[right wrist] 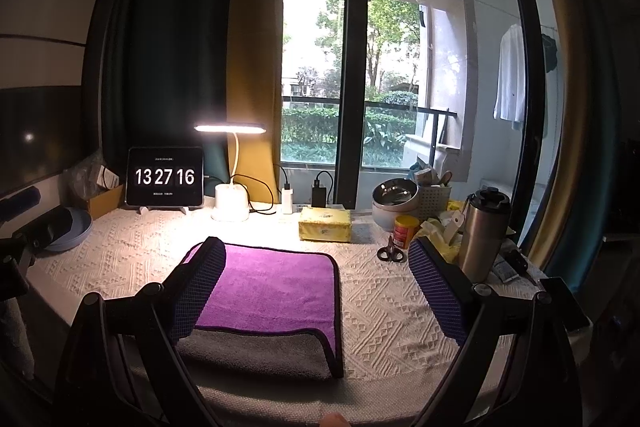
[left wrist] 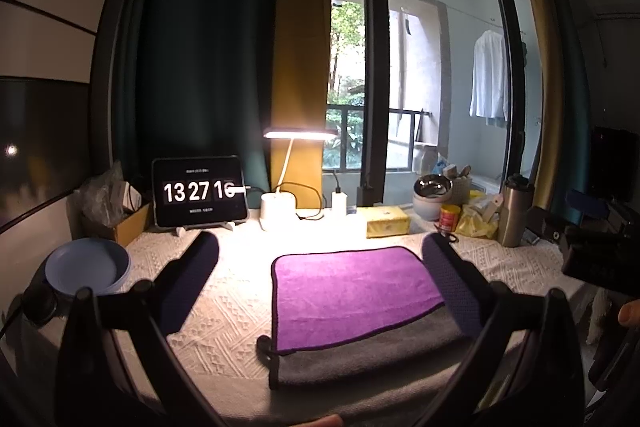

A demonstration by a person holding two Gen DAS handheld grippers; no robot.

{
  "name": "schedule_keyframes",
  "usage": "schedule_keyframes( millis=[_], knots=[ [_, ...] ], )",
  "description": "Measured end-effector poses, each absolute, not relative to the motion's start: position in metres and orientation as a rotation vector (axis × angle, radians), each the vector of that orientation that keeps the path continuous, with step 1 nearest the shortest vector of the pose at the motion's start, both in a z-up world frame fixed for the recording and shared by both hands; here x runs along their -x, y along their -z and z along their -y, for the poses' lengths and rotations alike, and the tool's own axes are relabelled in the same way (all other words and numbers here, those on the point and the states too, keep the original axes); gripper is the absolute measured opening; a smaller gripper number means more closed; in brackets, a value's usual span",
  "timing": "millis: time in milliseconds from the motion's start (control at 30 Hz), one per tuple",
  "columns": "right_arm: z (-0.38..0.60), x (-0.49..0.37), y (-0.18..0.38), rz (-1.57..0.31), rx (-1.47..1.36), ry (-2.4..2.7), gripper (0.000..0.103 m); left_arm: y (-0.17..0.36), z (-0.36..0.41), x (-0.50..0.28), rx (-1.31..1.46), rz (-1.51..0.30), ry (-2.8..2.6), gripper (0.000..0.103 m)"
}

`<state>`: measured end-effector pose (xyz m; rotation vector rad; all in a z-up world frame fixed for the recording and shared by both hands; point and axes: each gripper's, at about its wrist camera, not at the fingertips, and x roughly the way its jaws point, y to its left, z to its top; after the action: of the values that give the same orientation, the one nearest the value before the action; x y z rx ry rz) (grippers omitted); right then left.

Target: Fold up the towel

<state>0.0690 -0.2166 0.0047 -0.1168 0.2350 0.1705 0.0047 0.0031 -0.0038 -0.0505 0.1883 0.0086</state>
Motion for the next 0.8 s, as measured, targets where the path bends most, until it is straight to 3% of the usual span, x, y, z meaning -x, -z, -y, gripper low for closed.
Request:
schedule_keyframes(
  millis=[800],
  knots=[
    [0.2167,-0.0684,-0.0047,-0.242,0.113,-0.17,0.095,0.0057,-0.002,-0.0034,0.049,-0.19,-0.009,0.102]
  ],
)
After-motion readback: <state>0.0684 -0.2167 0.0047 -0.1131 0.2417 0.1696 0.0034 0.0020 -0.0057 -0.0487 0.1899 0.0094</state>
